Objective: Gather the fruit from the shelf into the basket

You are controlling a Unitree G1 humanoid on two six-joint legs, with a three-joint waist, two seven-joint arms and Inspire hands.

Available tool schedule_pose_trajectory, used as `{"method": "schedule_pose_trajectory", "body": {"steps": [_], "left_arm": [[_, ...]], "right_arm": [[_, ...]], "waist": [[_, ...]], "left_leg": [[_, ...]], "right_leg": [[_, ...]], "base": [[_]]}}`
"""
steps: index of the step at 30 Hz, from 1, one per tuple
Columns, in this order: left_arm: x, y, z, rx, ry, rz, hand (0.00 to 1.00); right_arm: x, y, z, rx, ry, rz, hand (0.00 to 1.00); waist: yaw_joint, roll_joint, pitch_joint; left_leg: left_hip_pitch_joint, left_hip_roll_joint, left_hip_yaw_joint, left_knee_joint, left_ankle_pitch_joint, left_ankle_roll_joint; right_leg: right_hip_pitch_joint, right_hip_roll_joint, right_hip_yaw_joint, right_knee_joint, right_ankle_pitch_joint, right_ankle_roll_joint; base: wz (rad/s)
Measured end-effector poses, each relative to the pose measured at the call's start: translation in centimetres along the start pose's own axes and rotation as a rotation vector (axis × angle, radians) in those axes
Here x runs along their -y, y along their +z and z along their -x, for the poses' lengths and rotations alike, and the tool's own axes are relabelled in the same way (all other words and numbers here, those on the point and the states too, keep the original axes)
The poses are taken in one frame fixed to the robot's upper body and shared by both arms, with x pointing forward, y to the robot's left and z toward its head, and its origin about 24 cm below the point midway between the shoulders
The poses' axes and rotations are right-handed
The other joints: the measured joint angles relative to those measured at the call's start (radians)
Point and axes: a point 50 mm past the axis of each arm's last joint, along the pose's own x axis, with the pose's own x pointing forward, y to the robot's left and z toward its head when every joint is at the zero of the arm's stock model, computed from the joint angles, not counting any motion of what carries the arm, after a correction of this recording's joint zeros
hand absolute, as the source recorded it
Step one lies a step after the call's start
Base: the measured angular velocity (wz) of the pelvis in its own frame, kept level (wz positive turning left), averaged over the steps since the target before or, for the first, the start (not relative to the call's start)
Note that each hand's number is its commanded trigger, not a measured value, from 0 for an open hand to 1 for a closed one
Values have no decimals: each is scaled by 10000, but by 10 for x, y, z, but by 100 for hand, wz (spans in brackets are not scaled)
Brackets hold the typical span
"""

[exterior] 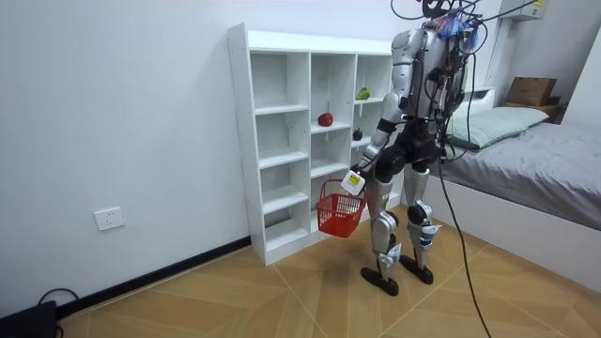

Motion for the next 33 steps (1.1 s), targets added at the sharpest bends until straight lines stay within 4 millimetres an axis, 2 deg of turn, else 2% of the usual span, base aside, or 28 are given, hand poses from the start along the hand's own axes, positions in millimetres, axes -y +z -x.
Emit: {"method": "schedule_pose_trajectory", "body": {"steps": [4, 5, 6, 7, 8, 13, 23, 33], "left_arm": [[1, 4, 0, 177, -2, -87, 100], [1, 5, -1, 187, 10, -236, 100], [1, 5, -1, 187, 8, -293, 100], [1, 4, -1, 175, -3, -388, 100], [1, 3, 0, 142, 2, -398, 100], [0, 3, 0, 121, 9, -483, 100], [1, 2, 0, 106, -62, -595, 100], [1, 0, 1, 28, -251, -788, 100]], "right_arm": [[-16, 29, 4, 1344, 420, -279, 0], [-20, 35, 5, 1609, 505, -360, 0], [-21, 38, 6, 1719, 515, -414, 0], [-24, 44, 7, 1975, 527, -433, 0], [-26, 49, 9, 2315, 565, -303, 0], [-34, 72, 16, 3725, 566, 159, 0], [-45, 111, 36, 6152, 702, 340, 0], [-58, 122, 49, 7452, 1331, 1152, 0]], "waist": [[117, 7, -14], [144, 61, -44], [155, 7, -15], [188, 74, -50], [196, 27, -20], [218, 12, 12], [248, 50, -35], [308, 48, -34]], "left_leg": [[27, 1, 48, -72, 1, -1], [25, 0, 51, -91, 1, -1], [24, -1, 50, -104, 1, -1], [16, -2, 60, -110, 1, -1], [10, -2, 59, -117, 1, -1], [-17, 13, 46, -126, 1, -1], [-67, 30, 61, -103, 3, -5], [-48, 28, -38, -103, 11, -14]], "right_leg": [[-10, 6, 61, 24, 11, 2], [-24, 5, 63, 30, 12, 2], [-32, 5, 60, 33, 12, 2], [-50, 5, 61, 51, 12, 3], [-64, 5, 61, 62, 12, 3], [-152, 7, 26, 164, 11, 4], [-213, -1, -119, 189, 16, 1], [-140, 2, -180, 179, 19, -1]], "base": [[-3], [0], [0], [0], [0], [0], [0], [1]]}}
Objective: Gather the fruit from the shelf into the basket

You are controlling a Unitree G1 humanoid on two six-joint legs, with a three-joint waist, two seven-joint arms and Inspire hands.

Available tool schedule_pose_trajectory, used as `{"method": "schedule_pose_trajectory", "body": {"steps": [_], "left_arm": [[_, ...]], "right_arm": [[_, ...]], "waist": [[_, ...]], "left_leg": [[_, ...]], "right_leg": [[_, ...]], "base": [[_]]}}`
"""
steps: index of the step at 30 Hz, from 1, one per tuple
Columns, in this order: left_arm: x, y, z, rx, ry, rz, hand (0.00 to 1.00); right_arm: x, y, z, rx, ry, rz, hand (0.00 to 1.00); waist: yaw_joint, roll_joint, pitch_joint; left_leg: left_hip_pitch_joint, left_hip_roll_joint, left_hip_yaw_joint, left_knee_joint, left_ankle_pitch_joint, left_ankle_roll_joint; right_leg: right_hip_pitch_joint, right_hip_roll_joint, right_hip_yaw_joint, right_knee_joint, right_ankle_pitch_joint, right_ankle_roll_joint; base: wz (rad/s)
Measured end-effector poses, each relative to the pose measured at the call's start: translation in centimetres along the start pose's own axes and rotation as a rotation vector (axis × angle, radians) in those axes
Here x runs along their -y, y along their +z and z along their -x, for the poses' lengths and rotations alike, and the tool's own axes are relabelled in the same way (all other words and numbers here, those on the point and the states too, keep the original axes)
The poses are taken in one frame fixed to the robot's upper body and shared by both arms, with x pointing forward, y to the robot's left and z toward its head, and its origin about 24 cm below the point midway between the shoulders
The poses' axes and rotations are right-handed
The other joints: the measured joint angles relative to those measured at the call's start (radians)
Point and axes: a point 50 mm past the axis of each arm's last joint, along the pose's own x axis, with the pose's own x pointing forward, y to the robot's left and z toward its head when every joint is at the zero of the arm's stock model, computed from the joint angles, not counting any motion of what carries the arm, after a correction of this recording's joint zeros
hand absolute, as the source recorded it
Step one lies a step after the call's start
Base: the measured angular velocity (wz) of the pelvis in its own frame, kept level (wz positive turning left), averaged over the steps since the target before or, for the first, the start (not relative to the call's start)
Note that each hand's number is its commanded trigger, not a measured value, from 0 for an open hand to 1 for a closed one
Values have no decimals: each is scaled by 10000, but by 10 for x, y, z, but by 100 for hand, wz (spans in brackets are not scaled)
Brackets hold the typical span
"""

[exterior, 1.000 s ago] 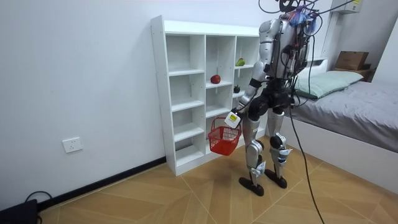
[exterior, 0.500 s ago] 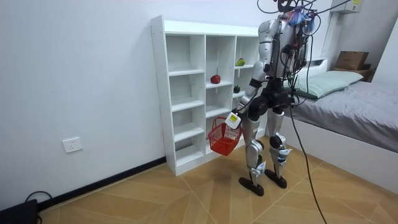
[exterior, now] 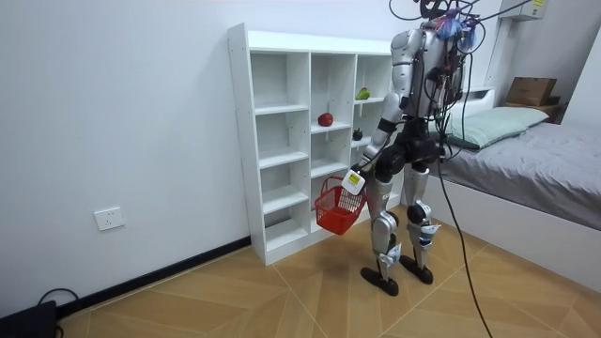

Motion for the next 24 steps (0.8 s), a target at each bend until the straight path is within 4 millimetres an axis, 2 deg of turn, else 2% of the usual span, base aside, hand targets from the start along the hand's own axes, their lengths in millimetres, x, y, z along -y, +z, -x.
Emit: {"method": "schedule_pose_trajectory", "body": {"steps": [5, 8, 15, 17, 24], "left_arm": [[-1, -1, 0, -22, -133, -18, 100], [-1, 2, -1, 13, -115, -53, 100], [-2, 2, -2, -132, -96, -278, 100], [-1, 4, -3, -169, -111, -281, 100], [1, 8, -4, -136, -143, -276, 100]], "right_arm": [[-6, 31, -3, 1362, 485, -401, 0], [-13, 45, 1, 2307, 988, 138, 0], [-28, 55, 9, 3306, 1937, 971, 0], [-32, 57, 11, 3647, 2376, 1345, 0], [-46, 69, 16, 4154, 3366, 1176, 0]], "waist": [[173, -72, 11], [212, -113, 23], [262, -120, 25], [400, -128, 30], [606, -194, 53]], "left_leg": [[14, 4, 1, 2, 2, -2], [-6, 6, -4, 3, 1, -2], [-35, 19, -6, 2, 4, -7], [-31, 20, -4, -3, 5, -9], [14, 21, -30, -21, 4, -10]], "right_leg": [[12, 5, 3, 0, 1, -1], [-5, 6, -4, 0, 1, -2], [-46, 3, -143, 4, 8, -10], [-46, 5, -156, 2, 8, -11], [18, -6, -398, -2, 12, -5]], "base": [[0], [0], [0], [0], [1]]}}
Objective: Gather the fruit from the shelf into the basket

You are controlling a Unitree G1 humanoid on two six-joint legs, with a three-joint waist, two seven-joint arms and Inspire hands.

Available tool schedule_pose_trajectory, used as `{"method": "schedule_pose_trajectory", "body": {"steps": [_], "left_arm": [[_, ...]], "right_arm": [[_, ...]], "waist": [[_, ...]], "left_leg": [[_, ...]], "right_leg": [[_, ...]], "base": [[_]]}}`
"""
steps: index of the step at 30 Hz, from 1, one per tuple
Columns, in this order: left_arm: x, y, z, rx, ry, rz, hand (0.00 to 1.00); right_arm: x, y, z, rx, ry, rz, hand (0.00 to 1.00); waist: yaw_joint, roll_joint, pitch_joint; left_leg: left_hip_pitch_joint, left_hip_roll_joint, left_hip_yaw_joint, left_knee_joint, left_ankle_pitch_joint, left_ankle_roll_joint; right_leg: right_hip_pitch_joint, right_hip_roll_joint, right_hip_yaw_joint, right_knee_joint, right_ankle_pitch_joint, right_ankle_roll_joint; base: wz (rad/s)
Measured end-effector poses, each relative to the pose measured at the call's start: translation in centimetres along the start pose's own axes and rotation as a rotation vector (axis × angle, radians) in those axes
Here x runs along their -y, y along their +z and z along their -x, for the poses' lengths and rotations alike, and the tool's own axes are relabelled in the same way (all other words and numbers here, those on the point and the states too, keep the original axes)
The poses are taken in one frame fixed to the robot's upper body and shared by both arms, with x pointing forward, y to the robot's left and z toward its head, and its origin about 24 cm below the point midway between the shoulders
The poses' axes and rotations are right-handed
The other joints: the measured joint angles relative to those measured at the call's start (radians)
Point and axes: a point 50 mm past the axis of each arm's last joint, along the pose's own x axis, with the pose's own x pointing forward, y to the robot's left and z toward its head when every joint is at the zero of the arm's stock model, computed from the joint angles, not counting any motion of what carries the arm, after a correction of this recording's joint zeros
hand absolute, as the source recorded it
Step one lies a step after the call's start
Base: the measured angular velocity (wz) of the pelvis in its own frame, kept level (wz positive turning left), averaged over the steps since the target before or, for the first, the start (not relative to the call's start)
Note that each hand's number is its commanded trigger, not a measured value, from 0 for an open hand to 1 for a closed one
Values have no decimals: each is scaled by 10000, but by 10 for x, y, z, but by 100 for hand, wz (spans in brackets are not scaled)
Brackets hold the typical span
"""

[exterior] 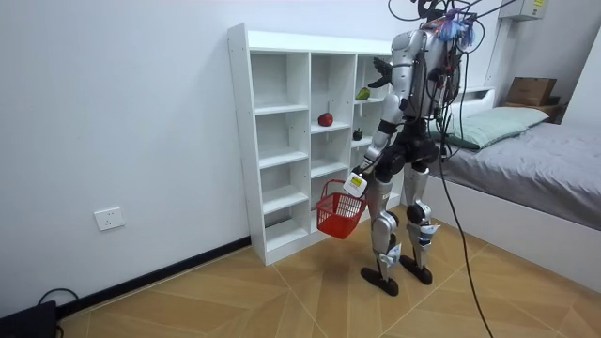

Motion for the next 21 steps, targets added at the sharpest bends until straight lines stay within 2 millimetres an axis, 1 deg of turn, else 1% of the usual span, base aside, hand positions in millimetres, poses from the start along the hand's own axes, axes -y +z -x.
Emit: {"method": "schedule_pose_trajectory", "body": {"steps": [2, 5, 9, 13, 19, 21], "left_arm": [[0, 1, 0, 28, -14, 2, 100], [1, 2, -1, 45, -28, 4, 100], [1, 2, 0, 43, -11, -3, 100], [1, 2, -1, 79, -18, -6, 100], [2, 2, -1, 85, 10, 4, 100], [2, 2, -1, 87, 57, 17, 100]], "right_arm": [[-1, 1, -1, 44, 144, -26, 0], [-3, 1, 0, 59, 357, -44, 0], [-7, 3, 1, 104, 632, -91, 0], [-11, 2, 3, 132, 877, 56, 0], [-18, -12, 10, -429, 1372, 375, 0], [-18, -12, 10, -470, 1381, 367, 0]], "waist": [[92, -27, 2], [150, -33, 2], [146, -23, 11], [139, -13, 41], [125, -10, 43], [112, -11, 40]], "left_leg": [[-1, 3, -8, -1, 0, 0], [-4, 4, -11, -9, 0, -1], [-8, -1, -37, -12, 0, -1], [9, -4, -60, -20, 0, -1], [3, -6, -79, -14, 0, -1], [-36, -6, -96, -4, 0, -1]], "right_leg": [[5, -8, -134, 0, 2, 1], [8, -10, -155, 0, 2, 1], [26, -9, -160, -7, 2, 1], [44, -9, -167, -15, 2, 1], [50, -14, -185, -13, 2, 2], [40, -14, -207, -12, 2, 2]], "base": [[0], [0], [1], [0], [0], [0]]}}
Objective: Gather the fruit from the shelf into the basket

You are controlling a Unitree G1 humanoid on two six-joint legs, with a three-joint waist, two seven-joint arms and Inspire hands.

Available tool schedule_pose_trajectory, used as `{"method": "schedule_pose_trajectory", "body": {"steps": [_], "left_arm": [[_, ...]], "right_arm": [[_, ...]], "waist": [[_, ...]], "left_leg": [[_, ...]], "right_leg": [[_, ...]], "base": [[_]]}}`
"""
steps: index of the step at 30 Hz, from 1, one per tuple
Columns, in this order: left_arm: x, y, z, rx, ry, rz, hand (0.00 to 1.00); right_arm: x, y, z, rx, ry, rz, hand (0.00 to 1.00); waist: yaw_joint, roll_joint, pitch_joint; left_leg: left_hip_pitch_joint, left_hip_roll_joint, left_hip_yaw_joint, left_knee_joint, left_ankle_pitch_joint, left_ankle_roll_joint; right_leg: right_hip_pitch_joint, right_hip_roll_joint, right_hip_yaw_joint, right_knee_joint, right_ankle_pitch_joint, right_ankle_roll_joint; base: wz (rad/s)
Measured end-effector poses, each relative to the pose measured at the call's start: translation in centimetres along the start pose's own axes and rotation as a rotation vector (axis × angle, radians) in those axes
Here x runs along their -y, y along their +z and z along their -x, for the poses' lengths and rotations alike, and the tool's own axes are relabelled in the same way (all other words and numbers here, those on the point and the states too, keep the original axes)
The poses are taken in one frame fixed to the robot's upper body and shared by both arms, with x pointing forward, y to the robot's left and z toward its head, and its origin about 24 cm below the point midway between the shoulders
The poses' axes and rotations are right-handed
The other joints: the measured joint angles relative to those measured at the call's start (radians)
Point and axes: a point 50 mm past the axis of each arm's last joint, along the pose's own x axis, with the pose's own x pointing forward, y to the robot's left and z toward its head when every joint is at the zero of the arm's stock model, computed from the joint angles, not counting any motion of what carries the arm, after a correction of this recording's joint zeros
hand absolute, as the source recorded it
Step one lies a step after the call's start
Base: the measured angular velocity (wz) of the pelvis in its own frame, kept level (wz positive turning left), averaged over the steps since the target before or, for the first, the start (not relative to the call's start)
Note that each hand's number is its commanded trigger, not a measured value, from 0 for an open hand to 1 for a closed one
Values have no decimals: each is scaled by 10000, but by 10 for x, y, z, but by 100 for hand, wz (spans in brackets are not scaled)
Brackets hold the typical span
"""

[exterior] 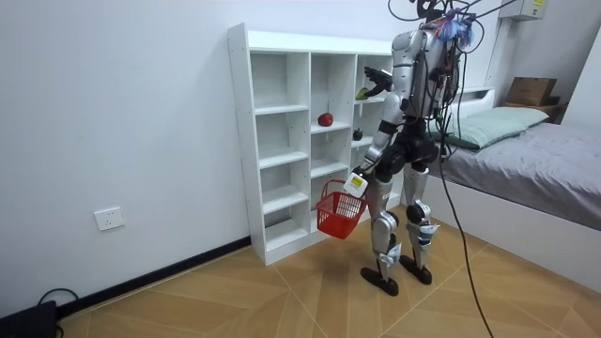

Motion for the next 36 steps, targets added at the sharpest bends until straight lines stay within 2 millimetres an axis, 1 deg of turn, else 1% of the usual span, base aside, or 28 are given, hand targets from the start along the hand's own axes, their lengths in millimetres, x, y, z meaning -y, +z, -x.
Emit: {"method": "schedule_pose_trajectory", "body": {"steps": [5, 12, 17, 19, 24, 27, 31, 34, 36], "left_arm": [[1, 0, 0, 11, 58, 3, 100], [1, 0, 1, 97, 27, 18, 100], [1, 0, 3, 219, -65, -218, 100], [0, -2, 3, 197, -61, -217, 100], [0, -1, 3, 272, -97, -230, 100], [0, -1, 4, 315, -78, -310, 100], [-1, 0, 4, 330, -63, -328, 100], [-1, 0, 4, 346, -58, -322, 100], [-2, 1, 4, 370, -81, -332, 100]], "right_arm": [[2, -1, -1, -173, -165, -369, 0], [6, -5, -1, -303, -388, -285, 0], [9, -9, -1, -581, -505, -146, 0], [10, -9, -1, -600, -522, -178, 0], [13, -11, -2, -680, -565, -188, 0], [18, -13, -3, -844, -634, -469, 0], [18, -17, -2, -1072, -628, -798, 0], [16, -24, -1, -1405, -435, -754, 0], [13, -29, -1, -1685, -203, -897, 0]], "waist": [[-6, -12, -13], [-14, 23, -37], [-15, 92, -87], [-20, 99, -92], [-25, 87, -99], [-18, 47, -124], [-9, 0, -113], [-2, -21, -99], [-5, -33, -76]], "left_leg": [[-54, -1, -32, 16, 2, -3], [-109, -6, -63, 27, 4, -4], [-111, -4, -60, 23, 6, -6], [-111, -3, -59, 26, 9, -10], [-114, -2, -64, 36, 11, -12], [-112, 0, -64, 37, 12, -14], [-85, -2, -65, 47, 13, -14], [-95, -4, -65, 63, 13, -13], [-109, -4, -90, 82, 13, -14]], "right_leg": [[-56, 1, -19, -1, 0, 0], [-100, 1, -26, -7, 0, 0], [-105, 4, -25, -7, 0, 0], [-104, 8, -9, -7, 0, 0], [-101, 7, -14, -5, 0, -1], [-100, 8, -16, -4, 1, -1], [-64, 6, -27, -7, 1, -2], [-61, 3, -40, -6, 3, -3], [-46, 1, -80, -4, 3, -4]], "base": [[0], [0], [0], [0], [0], [0], [0], [0], [2]]}}
